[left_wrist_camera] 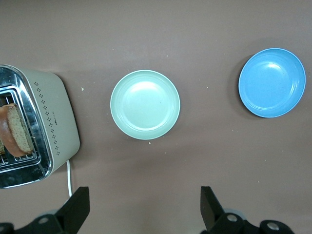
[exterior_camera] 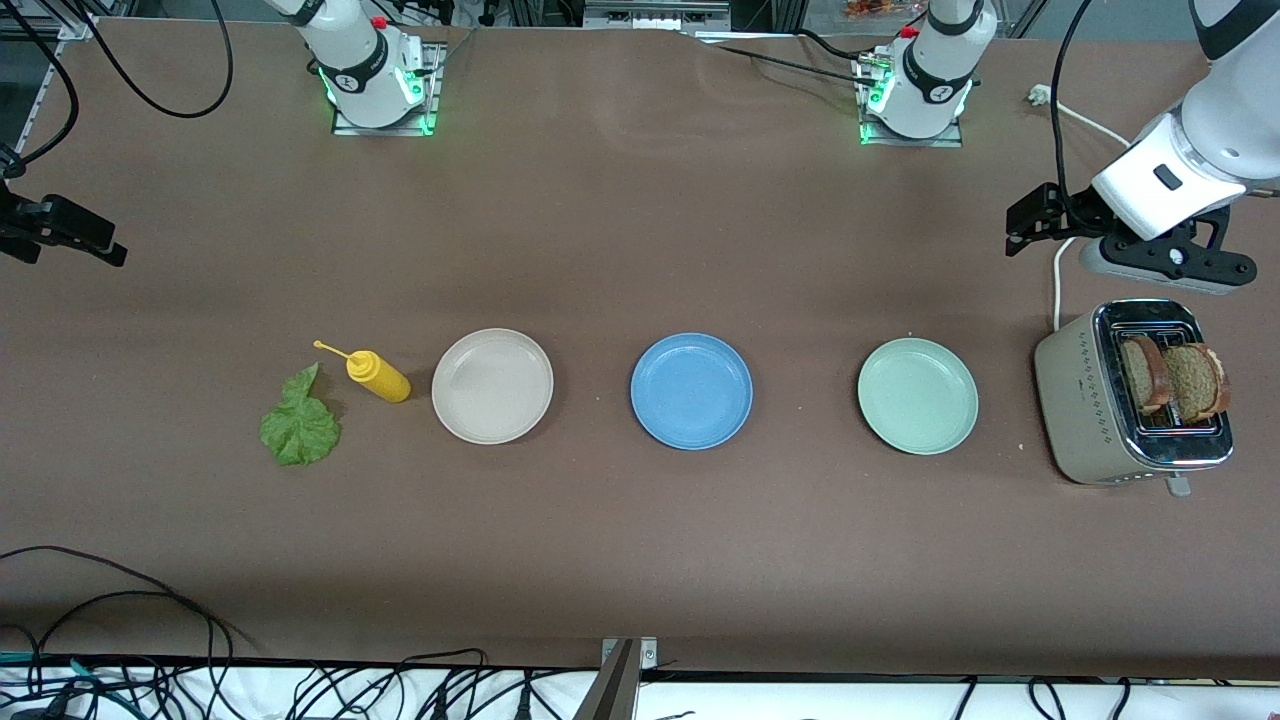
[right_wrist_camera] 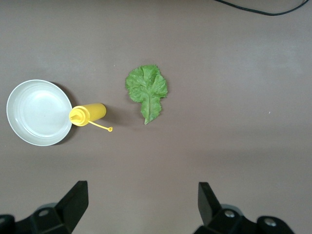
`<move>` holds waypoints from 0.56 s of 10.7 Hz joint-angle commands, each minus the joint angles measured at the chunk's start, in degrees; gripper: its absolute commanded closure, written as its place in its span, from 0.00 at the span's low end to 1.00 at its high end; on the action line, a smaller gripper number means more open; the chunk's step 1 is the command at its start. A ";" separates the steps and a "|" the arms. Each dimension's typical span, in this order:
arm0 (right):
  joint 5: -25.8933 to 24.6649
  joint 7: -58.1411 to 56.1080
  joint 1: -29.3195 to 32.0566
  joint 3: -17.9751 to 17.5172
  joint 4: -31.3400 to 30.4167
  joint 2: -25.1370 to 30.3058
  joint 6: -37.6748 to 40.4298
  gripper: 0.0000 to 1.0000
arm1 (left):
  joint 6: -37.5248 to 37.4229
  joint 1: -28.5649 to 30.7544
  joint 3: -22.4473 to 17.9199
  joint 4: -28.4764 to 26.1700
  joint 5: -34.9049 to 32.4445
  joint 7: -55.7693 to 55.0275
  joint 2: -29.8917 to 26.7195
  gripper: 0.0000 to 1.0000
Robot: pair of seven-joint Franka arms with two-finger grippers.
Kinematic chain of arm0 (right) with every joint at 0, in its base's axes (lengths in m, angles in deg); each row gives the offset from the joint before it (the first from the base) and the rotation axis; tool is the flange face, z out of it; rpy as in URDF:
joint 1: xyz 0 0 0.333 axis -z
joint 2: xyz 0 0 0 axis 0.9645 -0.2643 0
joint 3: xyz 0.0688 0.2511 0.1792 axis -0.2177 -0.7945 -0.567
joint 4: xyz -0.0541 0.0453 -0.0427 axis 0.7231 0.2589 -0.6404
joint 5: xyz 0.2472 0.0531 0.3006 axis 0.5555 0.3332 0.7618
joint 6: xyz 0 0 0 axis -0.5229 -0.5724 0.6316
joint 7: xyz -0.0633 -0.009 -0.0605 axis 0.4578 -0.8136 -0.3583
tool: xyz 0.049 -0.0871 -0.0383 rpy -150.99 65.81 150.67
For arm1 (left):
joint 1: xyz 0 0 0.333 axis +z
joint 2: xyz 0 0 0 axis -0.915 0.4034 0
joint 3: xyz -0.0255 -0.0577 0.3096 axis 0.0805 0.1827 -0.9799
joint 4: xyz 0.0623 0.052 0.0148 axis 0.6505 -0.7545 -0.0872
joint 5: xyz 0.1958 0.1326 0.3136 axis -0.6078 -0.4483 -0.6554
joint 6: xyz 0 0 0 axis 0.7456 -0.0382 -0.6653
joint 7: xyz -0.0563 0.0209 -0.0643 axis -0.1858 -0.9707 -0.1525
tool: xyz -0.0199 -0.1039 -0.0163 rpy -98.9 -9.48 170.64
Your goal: Make sandwich in blue plate with both arms
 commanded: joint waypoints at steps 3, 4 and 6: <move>-0.66 0.24 -0.30 -0.05 1.36 -0.61 0.85 0.00 | -0.37 -0.01 -0.85 1.27 -0.10 1.25 0.62 0.00; -0.66 0.24 -0.30 0.04 1.36 -0.61 0.85 0.00 | -0.37 0.08 -0.85 1.27 -0.80 1.25 0.62 0.00; -0.66 -0.02 0.13 0.39 1.97 -0.53 0.59 0.00 | -0.46 0.08 -0.85 1.27 -0.81 1.16 0.62 0.00</move>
